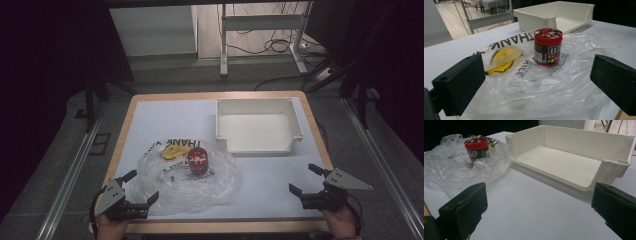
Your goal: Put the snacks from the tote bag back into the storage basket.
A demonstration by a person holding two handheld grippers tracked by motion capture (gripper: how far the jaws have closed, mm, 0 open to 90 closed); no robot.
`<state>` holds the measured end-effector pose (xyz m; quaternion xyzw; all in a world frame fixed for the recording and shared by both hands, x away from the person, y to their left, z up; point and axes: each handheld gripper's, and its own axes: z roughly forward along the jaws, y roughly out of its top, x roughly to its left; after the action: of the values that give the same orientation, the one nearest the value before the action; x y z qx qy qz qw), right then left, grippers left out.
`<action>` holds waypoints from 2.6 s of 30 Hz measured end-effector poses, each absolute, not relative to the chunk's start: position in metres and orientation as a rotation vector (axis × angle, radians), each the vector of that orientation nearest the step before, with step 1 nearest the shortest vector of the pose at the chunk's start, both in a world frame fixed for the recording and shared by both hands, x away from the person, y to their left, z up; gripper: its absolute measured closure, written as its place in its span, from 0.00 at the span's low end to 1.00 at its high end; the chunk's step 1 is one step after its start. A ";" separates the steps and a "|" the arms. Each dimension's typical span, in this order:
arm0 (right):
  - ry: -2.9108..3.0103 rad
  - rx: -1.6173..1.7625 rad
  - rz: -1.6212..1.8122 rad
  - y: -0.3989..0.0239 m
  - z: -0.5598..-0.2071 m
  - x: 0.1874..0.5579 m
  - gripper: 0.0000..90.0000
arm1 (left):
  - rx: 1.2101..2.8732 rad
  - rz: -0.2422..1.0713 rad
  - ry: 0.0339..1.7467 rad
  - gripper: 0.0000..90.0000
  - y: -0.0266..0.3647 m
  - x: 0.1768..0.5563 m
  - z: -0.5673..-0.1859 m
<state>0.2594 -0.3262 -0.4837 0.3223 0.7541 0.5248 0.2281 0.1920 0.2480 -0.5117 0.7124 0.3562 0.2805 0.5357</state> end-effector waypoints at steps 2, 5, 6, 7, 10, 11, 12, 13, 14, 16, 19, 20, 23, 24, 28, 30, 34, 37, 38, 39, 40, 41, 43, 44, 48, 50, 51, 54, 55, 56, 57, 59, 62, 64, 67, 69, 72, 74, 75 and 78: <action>2.084 0.899 1.433 -0.325 -0.484 0.259 0.01 | 1.696 0.669 0.847 0.00 0.248 0.192 -0.512; 2.091 0.897 1.432 -0.324 -0.484 0.259 0.00 | 1.697 0.668 0.848 0.00 0.248 0.192 -0.512; 2.090 0.897 1.436 -0.324 -0.484 0.259 0.00 | 1.697 0.668 0.847 0.00 0.248 0.192 -0.512; 2.089 0.897 1.439 -0.323 -0.483 0.259 0.00 | 1.697 0.667 0.847 0.00 0.248 0.192 -0.512; 2.092 0.897 1.446 -0.323 -0.483 0.259 0.00 | 1.697 0.667 0.847 0.00 0.248 0.192 -0.512; 2.094 0.897 1.444 -0.323 -0.483 0.259 0.00 | 1.696 0.667 0.848 0.00 0.248 0.192 -0.512; 2.094 0.897 1.444 -0.323 -0.483 0.259 0.00 | 1.696 0.667 0.848 0.00 0.248 0.192 -0.512; 2.099 0.889 1.450 -0.322 -0.483 0.259 0.00 | 1.696 0.667 0.848 0.00 0.248 0.192 -0.512; 2.099 0.887 1.452 -0.322 -0.483 0.259 0.00 | 1.697 0.667 0.847 0.00 0.248 0.192 -0.512; 2.108 0.884 1.454 -0.320 -0.483 0.258 0.00 | 1.698 0.666 0.847 0.00 0.248 0.192 -0.512; 2.122 0.876 1.452 -0.317 -0.483 0.258 0.00 | 1.698 0.665 0.847 0.00 0.248 0.192 -0.512; 2.120 0.870 1.448 -0.315 -0.482 0.257 0.00 | 1.697 0.665 0.847 0.00 0.248 0.192 -0.512; 2.130 0.863 1.443 -0.312 -0.481 0.257 0.00 | 1.696 0.664 0.847 0.00 0.248 0.192 -0.512; 2.144 0.855 1.437 -0.310 -0.481 0.256 0.00 | 1.697 0.663 0.847 0.00 0.248 0.192 -0.512; 2.161 0.848 1.413 -0.306 -0.482 0.257 0.00 | 1.698 0.661 0.846 0.00 0.247 0.193 -0.512; 2.164 0.843 1.404 -0.305 -0.483 0.257 0.00 | 1.698 0.661 0.846 0.00 0.247 0.193 -0.512; 2.157 0.843 1.418 -0.301 -0.483 0.258 0.00 | 1.697 0.660 0.847 0.00 0.247 0.193 -0.512; 2.153 0.851 1.416 -0.299 -0.482 0.259 0.00 | 1.698 0.660 0.846 0.00 0.247 0.193 -0.512; 2.154 0.852 1.411 -0.299 -0.482 0.259 0.00 | 1.698 0.660 0.847 0.00 0.247 0.193 -0.512; 2.150 0.855 1.405 -0.298 -0.482 0.259 0.00 | 1.697 0.659 0.846 0.00 0.247 0.193 -0.512; 2.158 0.852 1.403 -0.298 -0.481 0.259 0.00 | 1.696 0.660 0.846 0.00 0.247 0.193 -0.512; 2.171 0.846 1.399 -0.298 -0.481 0.259 0.00 | 1.697 0.659 0.846 0.00 0.247 0.193 -0.512; 2.181 0.845 1.394 -0.297 -0.482 0.260 0.00 | 1.697 0.659 0.846 0.00 0.247 0.193 -0.512; 2.187 0.845 1.383 -0.297 -0.482 0.260 0.00 | 1.697 0.660 0.846 0.00 0.247 0.193 -0.512; 2.209 0.814 1.368 -0.293 -0.484 0.262 0.00 | 1.697 0.659 0.845 0.00 0.247 0.193 -0.512; 2.215 0.813 1.369 -0.291 -0.484 0.262 0.00 | 1.697 0.659 0.844 0.00 0.247 0.193 -0.512; 2.215 0.809 1.375 -0.290 -0.484 0.262 0.00 | 1.697 0.659 0.844 0.00 0.247 0.193 -0.512; 2.229 0.807 1.377 -0.288 -0.483 0.263 0.00 | 1.697 0.660 0.843 0.00 0.247 0.192 -0.512; 2.229 0.806 1.379 -0.287 -0.483 0.263 0.00 | 1.697 0.660 0.843 0.00 0.247 0.192 -0.512; 2.234 0.804 1.379 -0.287 -0.483 0.264 0.00 | 1.697 0.659 0.842 0.00 0.247 0.192 -0.512; 2.228 0.794 1.387 -0.286 -0.483 0.264 0.00 | 1.696 0.659 0.842 0.00 0.247 0.192 -0.512; 2.226 0.792 1.388 -0.285 -0.483 0.265 0.00 | 1.695 0.660 0.841 0.00 0.247 0.192 -0.512; 2.228 0.785 1.388 -0.282 -0.482 0.266 0.00 | 1.695 0.660 0.840 0.00 0.247 0.192 -0.512; 2.235 0.788 1.390 -0.280 -0.481 0.266 0.00 | 1.694 0.660 0.839 0.00 0.247 0.192 -0.512; 2.242 0.793 1.393 -0.278 -0.481 0.267 0.00 | 1.692 0.660 0.839 0.00 0.248 0.192 -0.512; 2.248 0.798 1.391 -0.277 -0.480 0.268 0.00 | 1.692 0.660 0.839 0.00 0.248 0.192 -0.512; 2.255 0.803 1.405 -0.276 -0.480 0.268 0.00 | 1.690 0.660 0.838 0.00 0.248 0.192 -0.512; 2.263 0.804 1.399 -0.274 -0.480 0.268 0.00 | 1.691 0.660 0.837 0.00 0.247 0.192 -0.512; 2.265 0.802 1.399 -0.273 -0.480 0.268 0.00 | 1.691 0.660 0.837 0.00 0.247 0.192 -0.512; 2.268 0.800 1.397 -0.270 -0.479 0.268 0.00 | 1.691 0.661 0.837 0.00 0.247 0.192 -0.512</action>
<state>0.2679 -0.2704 -0.4787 0.2830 0.8022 0.4942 0.1793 0.1918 0.2474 -0.5117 0.7114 0.3523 0.2782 0.5407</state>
